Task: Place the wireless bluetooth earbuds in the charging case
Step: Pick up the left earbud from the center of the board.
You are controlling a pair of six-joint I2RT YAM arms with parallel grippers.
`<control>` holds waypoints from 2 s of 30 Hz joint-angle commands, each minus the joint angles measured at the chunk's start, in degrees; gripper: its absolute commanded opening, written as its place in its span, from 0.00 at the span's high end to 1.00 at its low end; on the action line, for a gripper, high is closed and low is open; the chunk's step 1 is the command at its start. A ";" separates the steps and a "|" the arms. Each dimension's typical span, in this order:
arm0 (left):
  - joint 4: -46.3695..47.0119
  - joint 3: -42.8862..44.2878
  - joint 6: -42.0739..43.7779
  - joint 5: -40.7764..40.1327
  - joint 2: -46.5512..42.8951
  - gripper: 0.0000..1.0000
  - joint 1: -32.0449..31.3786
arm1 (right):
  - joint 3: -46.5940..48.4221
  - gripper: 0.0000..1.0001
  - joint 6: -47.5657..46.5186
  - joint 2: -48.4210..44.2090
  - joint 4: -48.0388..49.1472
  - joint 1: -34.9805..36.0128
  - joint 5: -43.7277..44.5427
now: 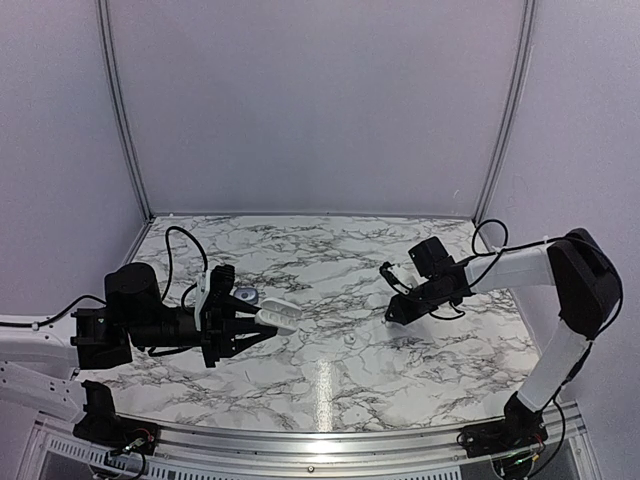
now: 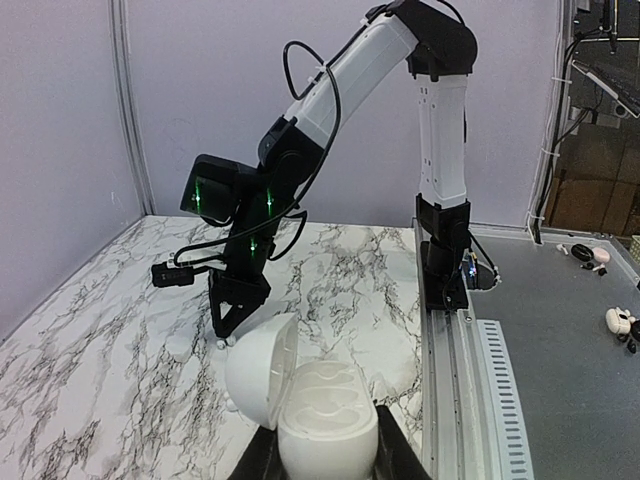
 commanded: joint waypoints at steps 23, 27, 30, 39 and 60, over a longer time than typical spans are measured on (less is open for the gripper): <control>2.42 -0.32 0.67 0.31 -0.66 1.00 0.27 | 2.47 0.91 -1.24 2.22 -4.67 0.94 -4.76; 2.42 -0.27 0.65 0.30 -0.60 1.00 0.27 | 2.67 0.92 -1.26 2.78 -5.24 1.32 -5.00; 2.40 -0.36 0.67 0.28 -0.69 1.00 0.27 | 2.85 0.92 -1.28 2.98 -5.45 1.52 -4.94; 2.40 -0.38 0.67 0.13 -0.73 1.00 0.27 | 3.72 1.00 -1.21 2.54 -6.68 2.38 -3.83; 2.54 -0.43 0.04 0.24 -0.40 1.00 0.27 | 2.62 1.00 -6.09 -11.36 0.08 4.12 -9.32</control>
